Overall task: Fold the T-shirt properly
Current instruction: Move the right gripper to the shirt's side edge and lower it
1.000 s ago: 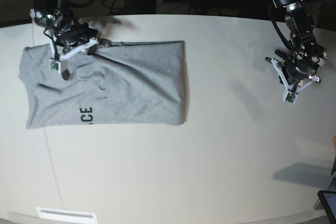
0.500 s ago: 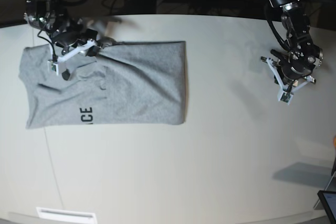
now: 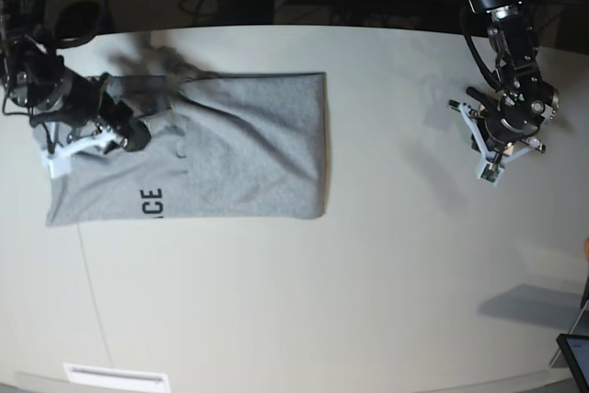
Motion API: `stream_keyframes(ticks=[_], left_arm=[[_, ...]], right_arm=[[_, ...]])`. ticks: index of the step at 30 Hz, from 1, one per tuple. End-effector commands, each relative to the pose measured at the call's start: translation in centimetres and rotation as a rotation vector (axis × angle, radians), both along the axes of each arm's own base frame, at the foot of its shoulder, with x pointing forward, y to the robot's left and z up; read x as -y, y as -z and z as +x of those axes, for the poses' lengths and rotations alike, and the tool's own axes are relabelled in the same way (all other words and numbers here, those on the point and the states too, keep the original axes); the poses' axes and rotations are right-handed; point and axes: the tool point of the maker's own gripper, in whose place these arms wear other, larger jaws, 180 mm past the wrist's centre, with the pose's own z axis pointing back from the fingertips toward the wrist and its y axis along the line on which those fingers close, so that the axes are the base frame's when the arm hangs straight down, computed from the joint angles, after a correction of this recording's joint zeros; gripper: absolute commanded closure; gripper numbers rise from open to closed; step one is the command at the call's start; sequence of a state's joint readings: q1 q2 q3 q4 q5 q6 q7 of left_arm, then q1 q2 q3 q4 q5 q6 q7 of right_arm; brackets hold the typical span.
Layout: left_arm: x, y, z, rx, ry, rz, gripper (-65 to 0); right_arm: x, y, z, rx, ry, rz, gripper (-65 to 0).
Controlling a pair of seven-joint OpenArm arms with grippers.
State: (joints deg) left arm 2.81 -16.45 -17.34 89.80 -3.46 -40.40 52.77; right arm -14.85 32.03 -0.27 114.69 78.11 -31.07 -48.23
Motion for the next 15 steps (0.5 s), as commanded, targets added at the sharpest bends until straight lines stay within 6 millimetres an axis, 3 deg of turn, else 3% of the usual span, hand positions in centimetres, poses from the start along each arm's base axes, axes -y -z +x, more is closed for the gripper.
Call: stream_keyframes(ticks=[1, 4, 7, 12, 15], left_arm=[[-0.7, -1.3, 0.9, 0.044, -0.002, 0.016, 0.0], [-0.8, -0.8, 0.7, 0.028, -0.010, 0.009, 0.0], [-0.9, -0.6, 0.5, 0.022, -0.014, 0.007, 0.0], [-1.1, -0.5, 0.2, 0.014, -0.012, 0.012, 0.0], [-1.1, -0.6, 0.1, 0.016, -0.010, 0.016, 0.0]], right_arm=[[-1.8, -2.0, 1.1, 0.053, -0.076, 0.042, -21.6], [-6.1, -3.6, 2.7, 0.103, -0.212, 0.071, -22.2], [-8.9, -4.3, 4.1, 0.153, -0.272, 0.072, -22.6], [-9.5, -2.8, 5.8, 0.158, -0.271, 0.045, -33.8], [-8.8, -2.6, 7.0, 0.217, -0.292, -0.016, -34.0]])
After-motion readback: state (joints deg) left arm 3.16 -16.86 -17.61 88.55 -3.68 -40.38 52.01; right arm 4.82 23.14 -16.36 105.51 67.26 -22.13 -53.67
